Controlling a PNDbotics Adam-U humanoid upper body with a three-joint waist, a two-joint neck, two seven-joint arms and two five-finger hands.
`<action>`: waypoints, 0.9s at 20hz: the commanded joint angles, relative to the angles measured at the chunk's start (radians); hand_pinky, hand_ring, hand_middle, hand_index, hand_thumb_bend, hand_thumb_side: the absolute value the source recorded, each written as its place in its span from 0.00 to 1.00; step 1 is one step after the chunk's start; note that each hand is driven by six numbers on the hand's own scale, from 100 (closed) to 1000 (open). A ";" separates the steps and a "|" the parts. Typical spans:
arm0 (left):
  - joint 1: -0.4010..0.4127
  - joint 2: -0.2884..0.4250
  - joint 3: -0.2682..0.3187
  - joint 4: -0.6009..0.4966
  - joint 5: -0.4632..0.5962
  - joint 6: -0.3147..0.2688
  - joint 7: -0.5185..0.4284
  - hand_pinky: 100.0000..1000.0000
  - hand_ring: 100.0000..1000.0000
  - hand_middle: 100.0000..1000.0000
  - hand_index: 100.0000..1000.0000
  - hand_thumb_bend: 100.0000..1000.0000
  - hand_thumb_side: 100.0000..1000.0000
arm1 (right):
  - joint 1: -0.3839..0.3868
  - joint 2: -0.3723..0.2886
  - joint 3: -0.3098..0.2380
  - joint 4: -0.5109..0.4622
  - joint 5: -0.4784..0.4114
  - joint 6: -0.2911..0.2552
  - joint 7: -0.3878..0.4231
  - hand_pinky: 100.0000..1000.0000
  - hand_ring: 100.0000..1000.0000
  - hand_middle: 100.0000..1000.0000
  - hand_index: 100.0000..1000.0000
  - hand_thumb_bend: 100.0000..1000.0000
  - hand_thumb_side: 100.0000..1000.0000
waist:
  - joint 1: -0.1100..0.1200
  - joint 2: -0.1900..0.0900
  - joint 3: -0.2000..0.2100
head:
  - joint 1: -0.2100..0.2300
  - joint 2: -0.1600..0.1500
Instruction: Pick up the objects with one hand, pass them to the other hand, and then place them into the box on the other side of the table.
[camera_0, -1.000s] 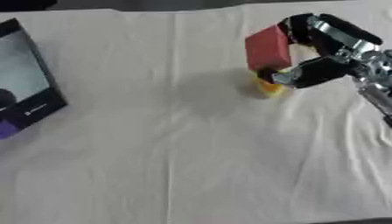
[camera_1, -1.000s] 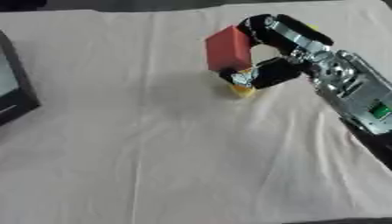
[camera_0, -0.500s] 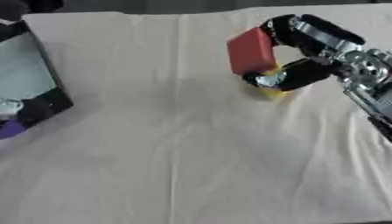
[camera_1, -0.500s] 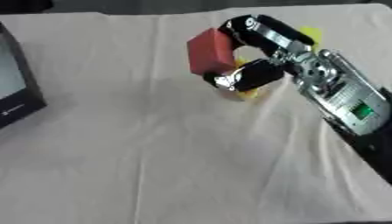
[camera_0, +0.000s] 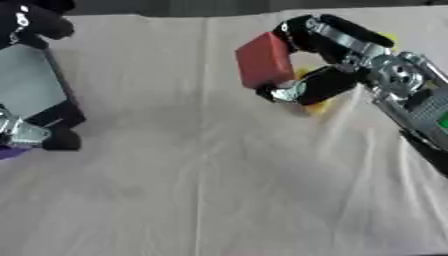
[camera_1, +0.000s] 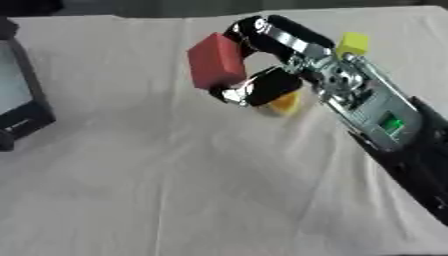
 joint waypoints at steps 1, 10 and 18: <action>-0.028 0.007 -0.005 -0.013 0.012 0.005 -0.019 0.81 0.83 0.80 0.81 0.89 0.39 | -0.025 0.004 0.005 -0.011 0.017 0.007 0.005 0.78 0.51 0.47 0.52 0.33 0.00 | 0.012 -0.037 0.002 | 0.008 0.006; -0.051 -0.032 0.002 -0.013 -0.005 0.032 0.024 0.81 0.83 0.79 0.81 0.89 0.37 | -0.046 0.042 0.038 -0.013 0.039 0.022 0.012 0.78 0.51 0.47 0.52 0.33 0.00 | 0.012 -0.040 0.005 | 0.022 0.006; -0.081 -0.072 -0.031 -0.013 0.002 0.069 0.034 0.80 0.82 0.79 0.80 0.91 0.40 | -0.081 0.089 0.061 -0.021 0.051 0.033 -0.002 0.78 0.52 0.47 0.52 0.33 0.00 | 0.011 -0.043 0.007 | 0.029 0.006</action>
